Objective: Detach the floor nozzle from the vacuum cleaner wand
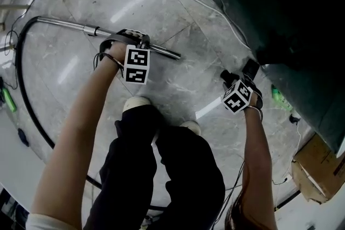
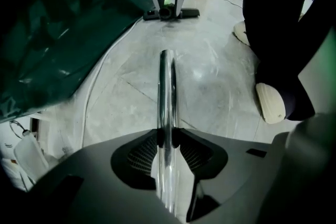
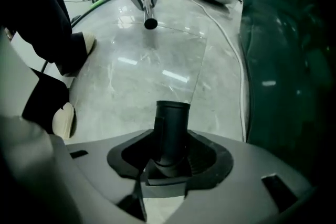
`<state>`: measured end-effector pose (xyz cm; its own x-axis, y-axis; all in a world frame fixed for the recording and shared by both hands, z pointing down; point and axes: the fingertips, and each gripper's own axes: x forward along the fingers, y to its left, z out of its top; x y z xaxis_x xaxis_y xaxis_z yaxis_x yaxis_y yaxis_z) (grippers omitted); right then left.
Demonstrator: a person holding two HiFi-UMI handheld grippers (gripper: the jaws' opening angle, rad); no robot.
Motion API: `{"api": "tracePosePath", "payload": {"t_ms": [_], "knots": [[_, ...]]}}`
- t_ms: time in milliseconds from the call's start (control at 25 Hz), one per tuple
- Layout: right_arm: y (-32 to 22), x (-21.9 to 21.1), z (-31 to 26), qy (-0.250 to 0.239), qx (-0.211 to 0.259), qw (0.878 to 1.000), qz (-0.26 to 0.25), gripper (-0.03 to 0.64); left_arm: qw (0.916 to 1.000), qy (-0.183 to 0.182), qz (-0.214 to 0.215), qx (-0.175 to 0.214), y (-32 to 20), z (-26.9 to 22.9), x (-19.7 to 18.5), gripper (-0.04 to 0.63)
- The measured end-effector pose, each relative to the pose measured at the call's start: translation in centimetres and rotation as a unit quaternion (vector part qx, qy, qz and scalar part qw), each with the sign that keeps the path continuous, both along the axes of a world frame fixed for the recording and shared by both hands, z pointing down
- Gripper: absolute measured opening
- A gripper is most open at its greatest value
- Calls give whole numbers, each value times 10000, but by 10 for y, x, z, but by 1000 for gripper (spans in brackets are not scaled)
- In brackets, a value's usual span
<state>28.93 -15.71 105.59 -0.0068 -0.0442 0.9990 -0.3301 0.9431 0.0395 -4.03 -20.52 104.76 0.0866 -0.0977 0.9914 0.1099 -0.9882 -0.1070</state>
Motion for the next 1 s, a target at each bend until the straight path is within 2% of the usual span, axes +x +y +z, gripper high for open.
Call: {"api": "tracePosePath", "payload": {"t_ms": [120, 240, 360, 440, 480, 560, 600, 640, 680, 720, 840, 880, 920, 1000], "knots": [[2, -28, -4, -444, 118, 9989, 127, 200, 9989, 463, -91, -49, 14, -4, 26, 141], [3, -58, -18, -891, 88, 9953, 367, 246, 9953, 758, -378, -468, 32, -16, 49, 199], [5, -77, -39, -1224, 182, 9900, 682, 250, 9902, 1135, -574, -577, 43, -41, 73, 205], [-1, -88, -60, -1570, 418, 9802, 1133, 250, 9831, 1477, -915, -575, 44, -61, 87, 204], [-6, -93, -72, -1808, 556, 9712, 1451, 249, 9774, 1691, -1130, -581, 43, -72, 94, 202], [-15, -103, -101, -2371, 792, 9429, 2201, 247, 9599, 2203, -1655, -524, 37, -97, 106, 197], [-21, -107, -116, -2631, 930, 9253, 2567, 239, 9482, 2462, -1953, -461, 31, -111, 111, 149], [-27, -110, -131, -2837, 1108, 9076, 2891, 179, 9364, 2686, -2223, -410, 26, -125, 115, 87], [-33, -112, -146, -2990, 1302, 8907, 3166, 75, 9264, 2859, -2420, -386, 21, -137, 119, 27], [-38, -114, -160, -3117, 1468, 8752, 3396, 40, 9195, 2981, -2532, -379, 17, -149, 122, 11], [-44, -122, -200, -3451, 1732, 8378, 3860, 16, 9038, 3305, -2699, -321, 9, -185, 130, 9], [-45, -125, -214, -3565, 1785, 8262, 3981, 15, 8927, 3489, -2839, -284, 5, -201, 132, 9], [-46, -127, -229, -3683, 1840, 8139, 4100, 15, 8766, 3718, -3043, -262, 0, -218, 133, 10], [-49, -129, -261, -3877, 1991, 7912, 4290, 15, 8372, 4196, -3498, -260, -10, -256, 134, 9]]}}
